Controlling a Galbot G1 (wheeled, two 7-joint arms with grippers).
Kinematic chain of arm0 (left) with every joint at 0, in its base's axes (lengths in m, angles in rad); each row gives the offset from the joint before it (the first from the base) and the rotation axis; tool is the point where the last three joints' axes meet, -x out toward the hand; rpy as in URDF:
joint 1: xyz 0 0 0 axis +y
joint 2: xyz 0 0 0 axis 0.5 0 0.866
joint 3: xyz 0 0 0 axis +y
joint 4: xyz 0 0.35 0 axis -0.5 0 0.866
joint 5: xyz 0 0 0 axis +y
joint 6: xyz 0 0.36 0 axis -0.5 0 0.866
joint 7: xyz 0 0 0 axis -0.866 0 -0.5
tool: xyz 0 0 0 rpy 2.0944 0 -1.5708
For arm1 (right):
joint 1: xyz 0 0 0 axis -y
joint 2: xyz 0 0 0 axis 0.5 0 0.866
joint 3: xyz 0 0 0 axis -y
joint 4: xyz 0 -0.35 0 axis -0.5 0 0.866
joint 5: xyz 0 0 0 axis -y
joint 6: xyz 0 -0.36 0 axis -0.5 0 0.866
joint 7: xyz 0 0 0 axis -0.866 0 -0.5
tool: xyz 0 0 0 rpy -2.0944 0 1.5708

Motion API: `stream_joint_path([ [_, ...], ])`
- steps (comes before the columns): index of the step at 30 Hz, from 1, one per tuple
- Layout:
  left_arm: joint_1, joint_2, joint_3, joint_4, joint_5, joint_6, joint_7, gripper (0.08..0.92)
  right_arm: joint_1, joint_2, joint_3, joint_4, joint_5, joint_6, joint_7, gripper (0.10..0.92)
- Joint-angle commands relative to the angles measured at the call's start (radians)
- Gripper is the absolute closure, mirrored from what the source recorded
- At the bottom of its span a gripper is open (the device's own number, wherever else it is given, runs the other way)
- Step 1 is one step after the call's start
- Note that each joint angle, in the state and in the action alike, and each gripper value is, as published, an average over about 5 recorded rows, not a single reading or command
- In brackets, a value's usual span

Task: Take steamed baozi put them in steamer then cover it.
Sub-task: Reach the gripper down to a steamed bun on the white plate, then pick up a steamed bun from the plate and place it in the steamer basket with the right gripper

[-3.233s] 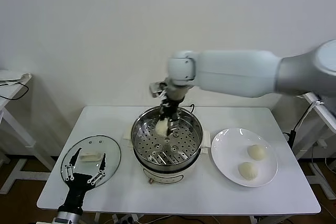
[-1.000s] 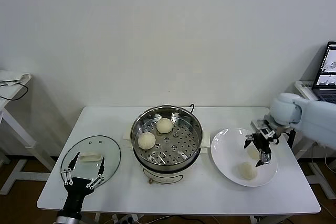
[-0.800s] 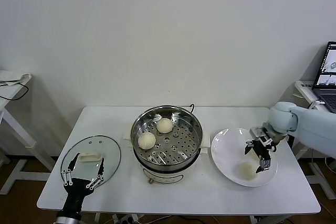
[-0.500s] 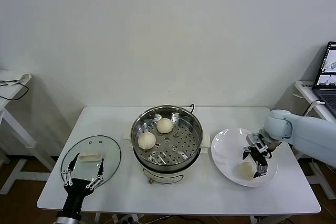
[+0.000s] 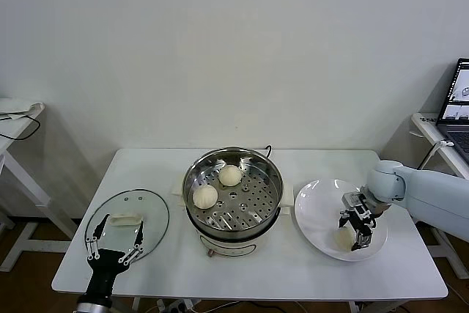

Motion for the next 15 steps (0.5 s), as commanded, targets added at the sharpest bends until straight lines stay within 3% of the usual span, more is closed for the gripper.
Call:
stream_joint_path([
  [1, -0.001, 0.002, -0.002, -0.002, -0.001, 0.002, 0.000, 0.177, 0.026, -0.009, 0.001, 0.025, -0.002, -0.002, -0.008, 0.322],
  [10, -0.009, 0.010, -0.009, -0.019, -0.016, 0.010, -0.001, 0.177, 0.370, -0.002, -0.090, 0.128, 0.046, 0.065, -0.108, 0.357],
  [15, -0.012, 0.019, -0.011, -0.030, -0.020, 0.014, -0.001, 0.177, 0.594, 0.093, -0.150, 0.149, 0.089, 0.212, -0.124, 0.366],
])
